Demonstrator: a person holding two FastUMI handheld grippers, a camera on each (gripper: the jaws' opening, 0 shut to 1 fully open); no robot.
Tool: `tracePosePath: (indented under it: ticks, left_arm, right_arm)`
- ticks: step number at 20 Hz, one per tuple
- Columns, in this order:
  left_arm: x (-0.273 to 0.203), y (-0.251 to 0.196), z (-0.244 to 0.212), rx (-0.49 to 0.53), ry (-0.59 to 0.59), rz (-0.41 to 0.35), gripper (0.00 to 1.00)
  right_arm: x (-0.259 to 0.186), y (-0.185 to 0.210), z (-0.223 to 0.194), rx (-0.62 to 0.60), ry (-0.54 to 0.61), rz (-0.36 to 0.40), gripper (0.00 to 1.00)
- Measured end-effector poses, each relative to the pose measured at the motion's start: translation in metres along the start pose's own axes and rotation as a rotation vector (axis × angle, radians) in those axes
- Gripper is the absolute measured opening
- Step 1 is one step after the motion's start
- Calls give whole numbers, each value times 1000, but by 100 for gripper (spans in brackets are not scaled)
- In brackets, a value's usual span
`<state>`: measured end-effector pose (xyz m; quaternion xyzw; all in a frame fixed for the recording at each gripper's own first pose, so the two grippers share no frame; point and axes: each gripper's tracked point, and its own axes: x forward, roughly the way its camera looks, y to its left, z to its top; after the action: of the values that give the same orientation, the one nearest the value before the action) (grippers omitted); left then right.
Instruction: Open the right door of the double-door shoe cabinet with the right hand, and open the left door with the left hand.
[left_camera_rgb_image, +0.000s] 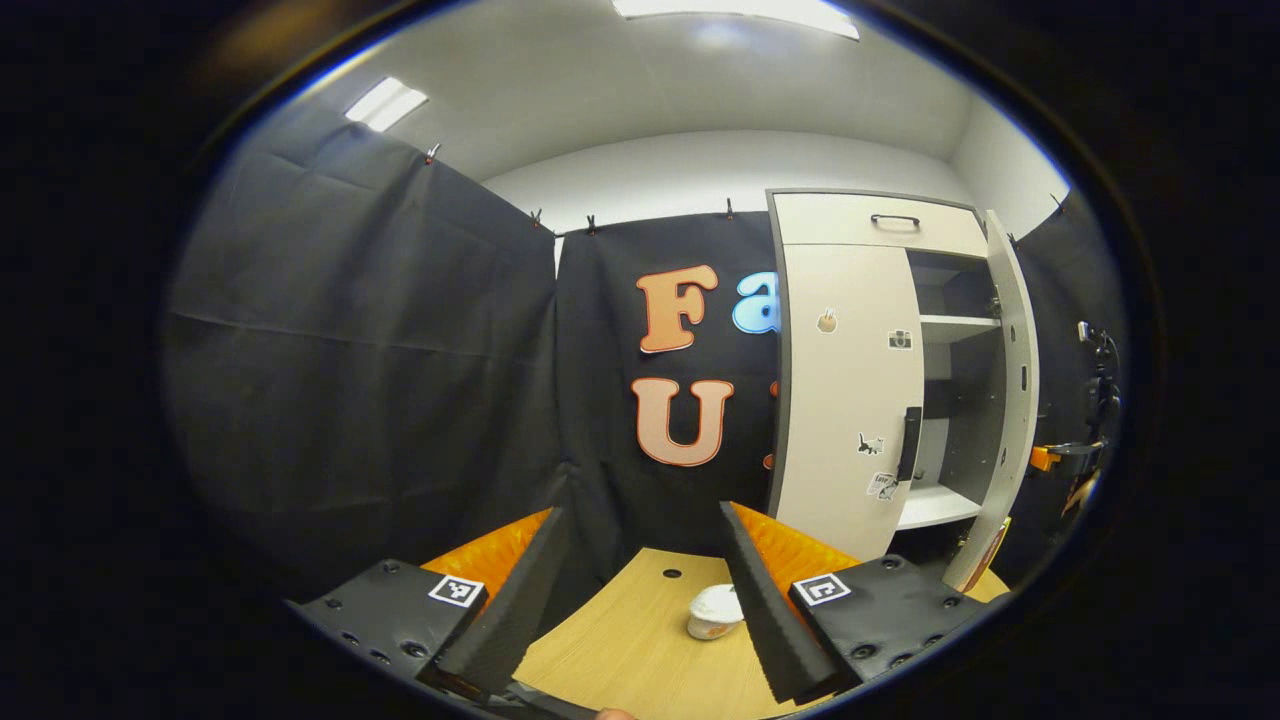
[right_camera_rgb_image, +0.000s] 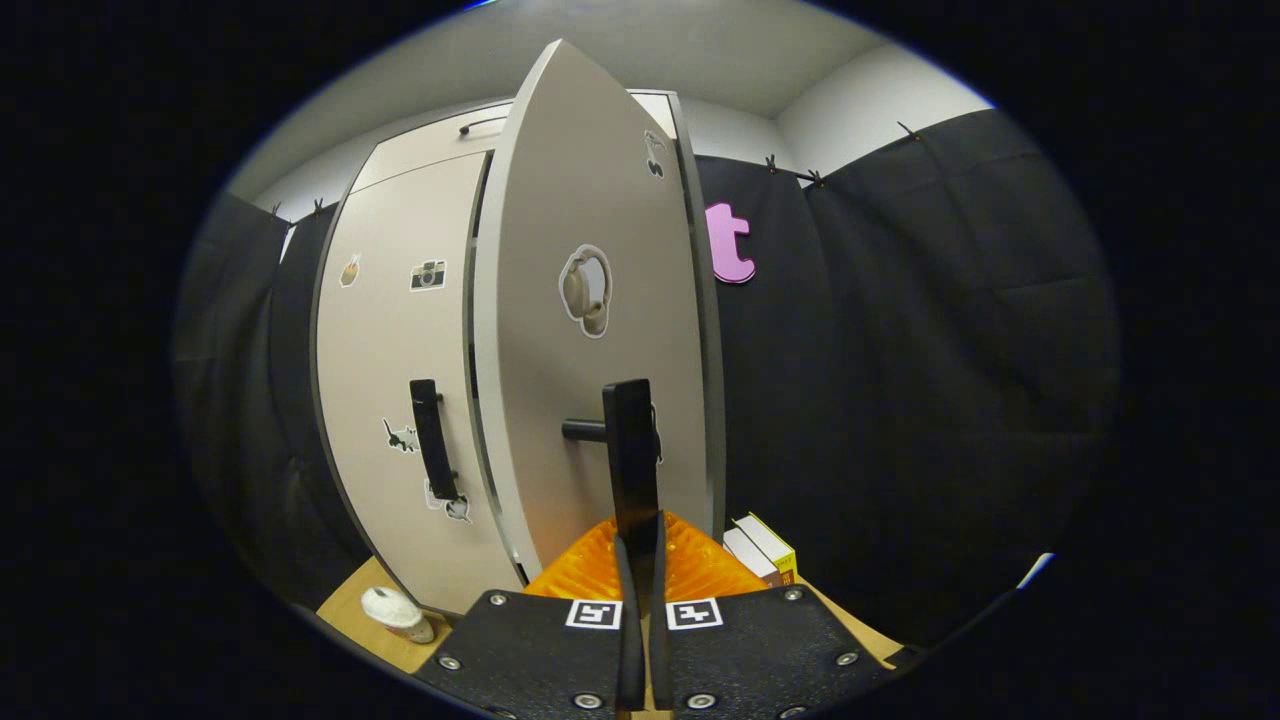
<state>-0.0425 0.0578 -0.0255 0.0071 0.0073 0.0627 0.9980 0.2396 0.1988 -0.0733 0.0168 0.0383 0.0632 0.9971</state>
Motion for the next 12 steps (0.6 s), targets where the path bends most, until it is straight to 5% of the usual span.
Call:
tracePosePath:
  ticks: [12]
  left_arm:
    - [33, -100, -7, -22, 21, -96, 96]
  right_arm:
    - [1, -36, 3, 41, -11, -30, 0]
